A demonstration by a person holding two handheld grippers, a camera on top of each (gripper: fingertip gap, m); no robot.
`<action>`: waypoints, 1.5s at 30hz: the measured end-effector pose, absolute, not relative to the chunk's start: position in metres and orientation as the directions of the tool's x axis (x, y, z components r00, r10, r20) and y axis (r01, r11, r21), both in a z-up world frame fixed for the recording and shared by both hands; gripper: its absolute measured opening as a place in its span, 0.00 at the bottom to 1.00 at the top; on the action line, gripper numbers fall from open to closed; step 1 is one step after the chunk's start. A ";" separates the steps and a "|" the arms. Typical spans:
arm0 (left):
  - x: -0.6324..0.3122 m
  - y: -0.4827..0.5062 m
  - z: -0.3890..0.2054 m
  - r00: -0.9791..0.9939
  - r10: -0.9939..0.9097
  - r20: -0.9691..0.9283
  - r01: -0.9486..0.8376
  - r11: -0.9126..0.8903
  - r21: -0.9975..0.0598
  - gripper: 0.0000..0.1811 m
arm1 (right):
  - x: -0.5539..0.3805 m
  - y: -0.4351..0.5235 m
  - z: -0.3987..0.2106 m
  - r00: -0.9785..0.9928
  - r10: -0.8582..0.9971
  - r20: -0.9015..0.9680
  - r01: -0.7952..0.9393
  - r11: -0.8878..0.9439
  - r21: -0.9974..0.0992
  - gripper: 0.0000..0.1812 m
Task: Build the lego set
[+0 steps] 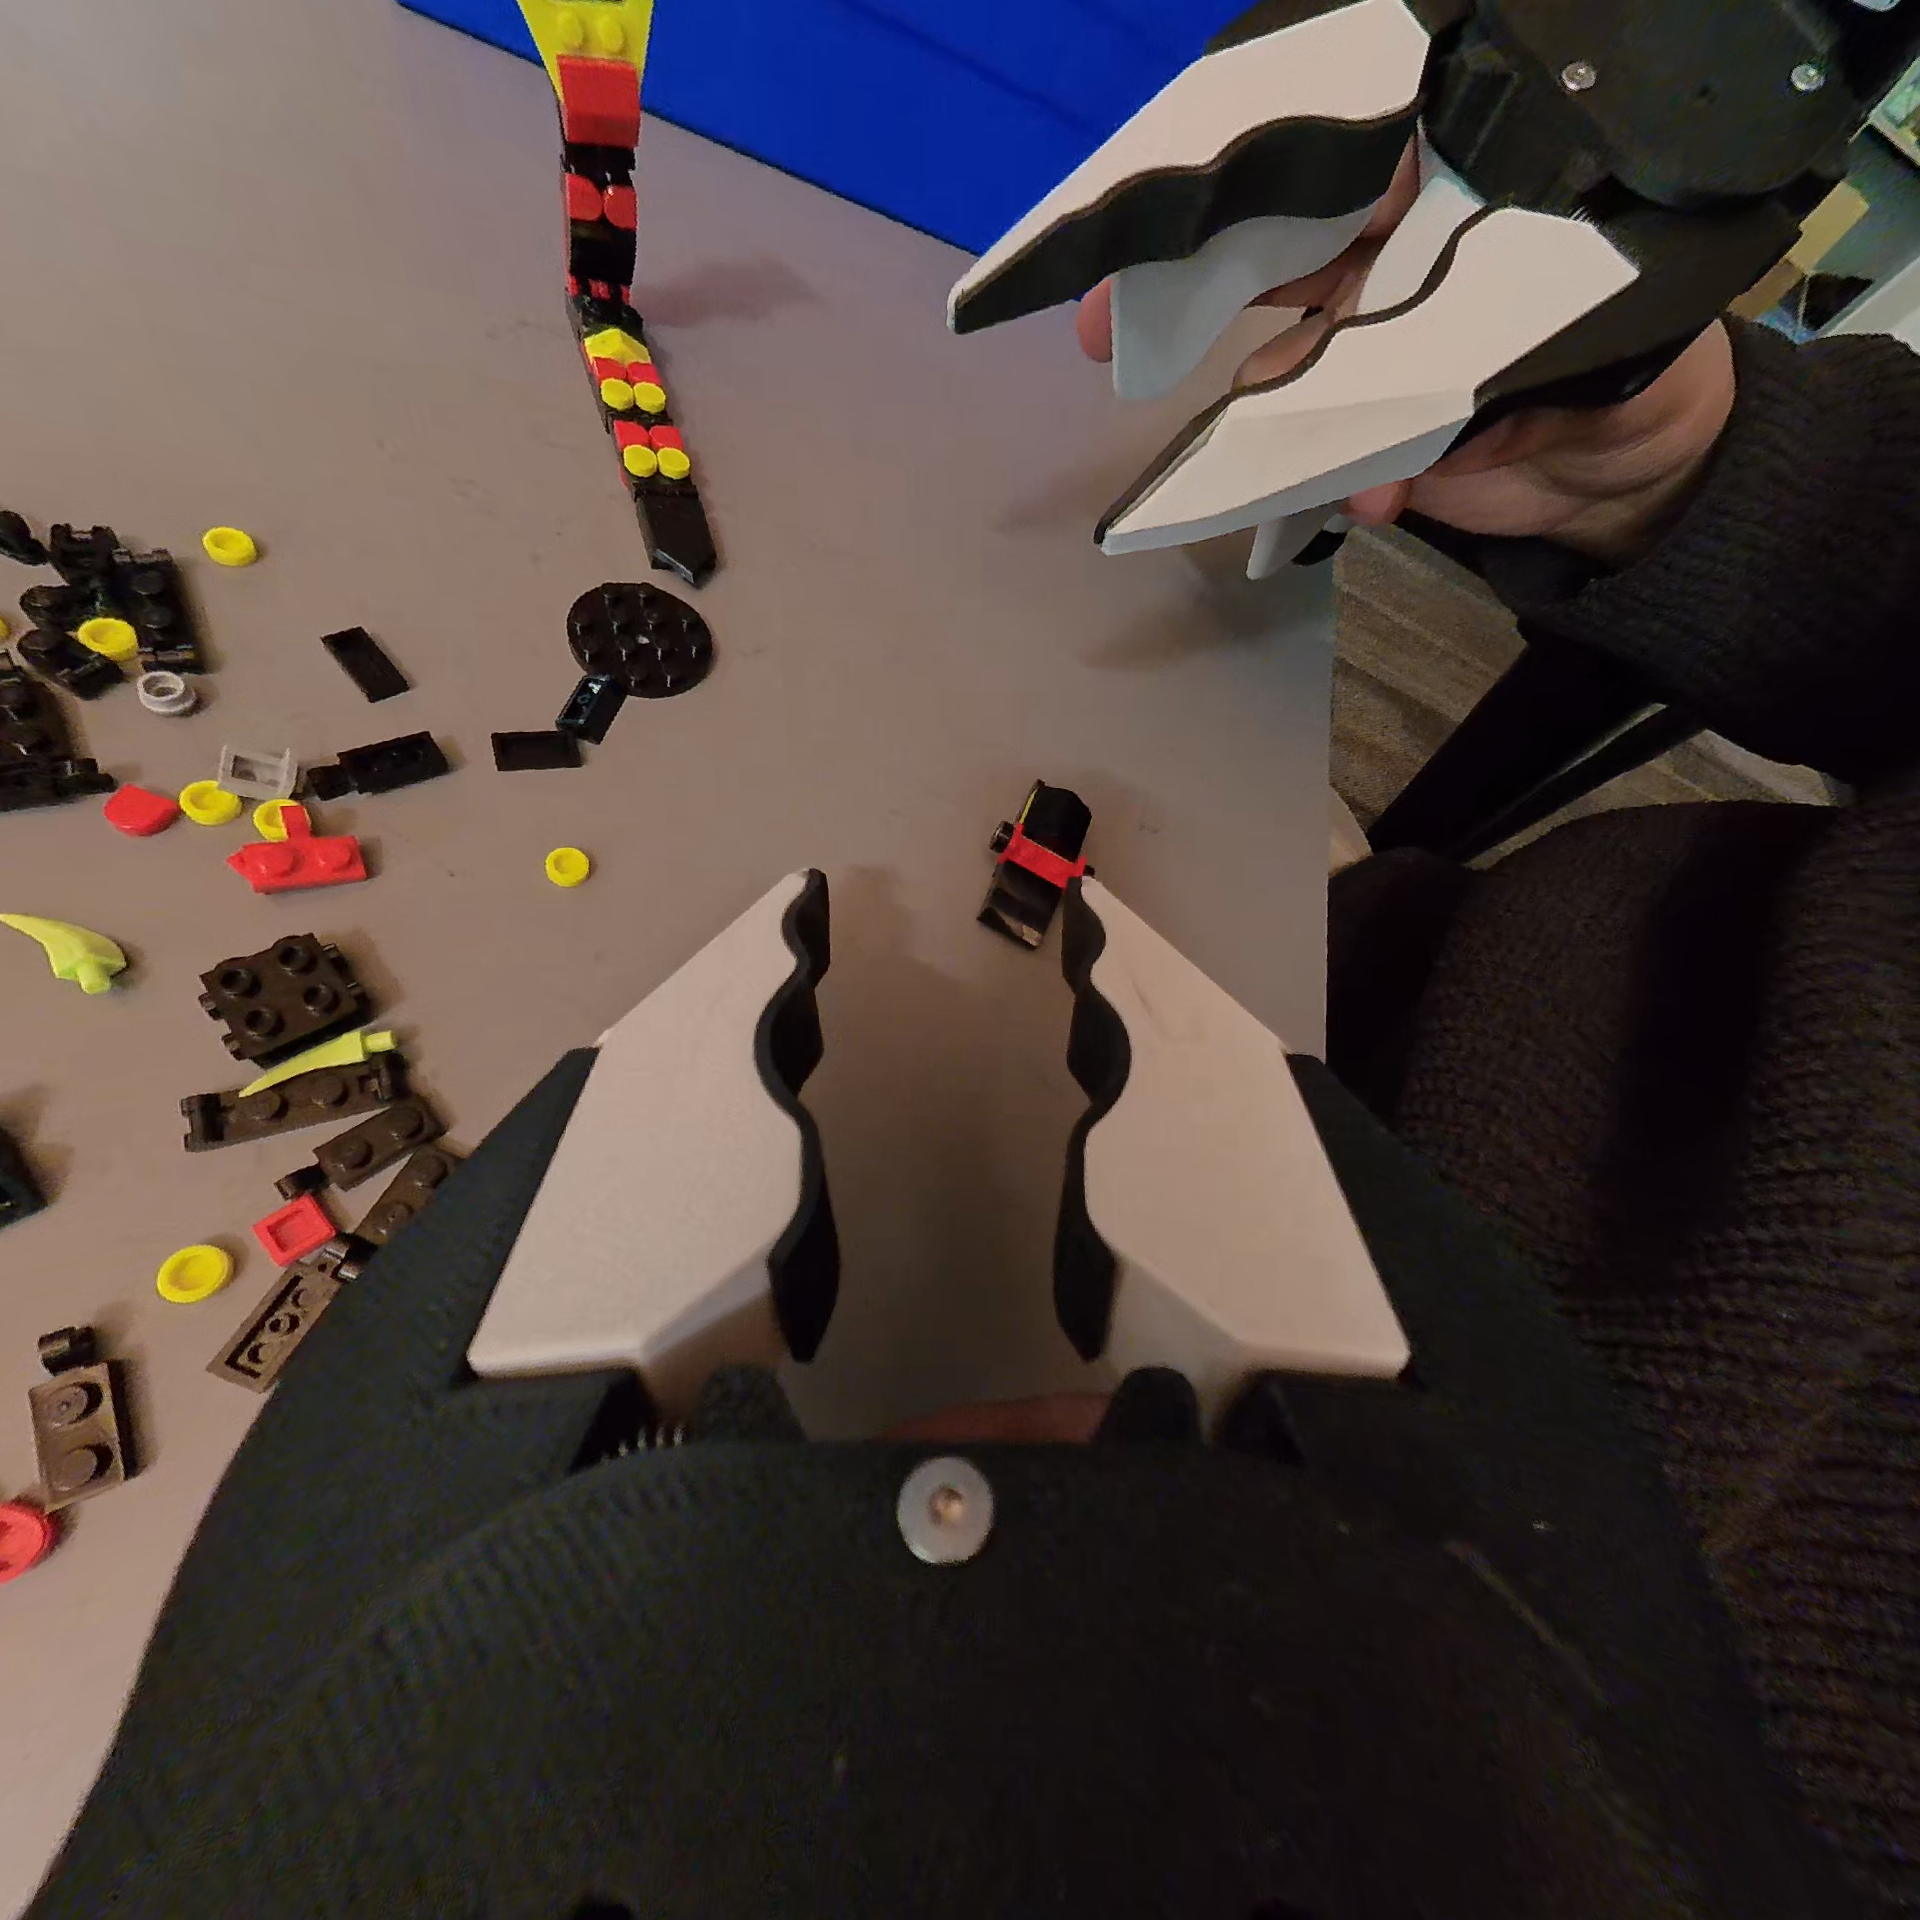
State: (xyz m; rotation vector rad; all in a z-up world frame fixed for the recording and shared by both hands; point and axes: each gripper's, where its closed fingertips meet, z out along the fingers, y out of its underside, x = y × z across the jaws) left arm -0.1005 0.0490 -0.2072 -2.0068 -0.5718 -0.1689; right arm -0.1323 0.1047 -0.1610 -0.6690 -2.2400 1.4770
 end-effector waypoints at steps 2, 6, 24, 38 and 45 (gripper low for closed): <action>-0.101 0.049 -0.207 0.879 0.324 0.348 0.460 -0.388 -0.799 0.24 | -0.132 0.104 -0.161 -0.818 0.573 0.051 0.180 0.338 -0.924 0.26; -0.102 0.049 -0.206 0.874 0.332 0.355 0.468 -0.379 -0.798 0.23 | -0.131 0.104 -0.160 -0.820 0.570 0.058 0.173 0.342 -0.923 0.25; -0.234 -0.096 -0.174 0.532 0.845 0.054 0.392 -0.189 -0.900 0.00 | -0.116 0.095 -0.155 -0.838 0.531 0.125 0.105 0.383 -0.918 0.23; -0.234 -0.099 -0.188 0.512 0.854 0.093 0.455 -0.177 -0.872 0.05 | -0.113 0.093 -0.156 -0.832 0.531 0.158 0.089 0.410 -0.908 0.20; -0.238 -0.105 -0.196 0.465 0.876 0.127 0.503 -0.144 -0.852 0.08 | -0.113 0.093 -0.157 -0.832 0.530 0.163 0.087 0.415 -0.906 0.20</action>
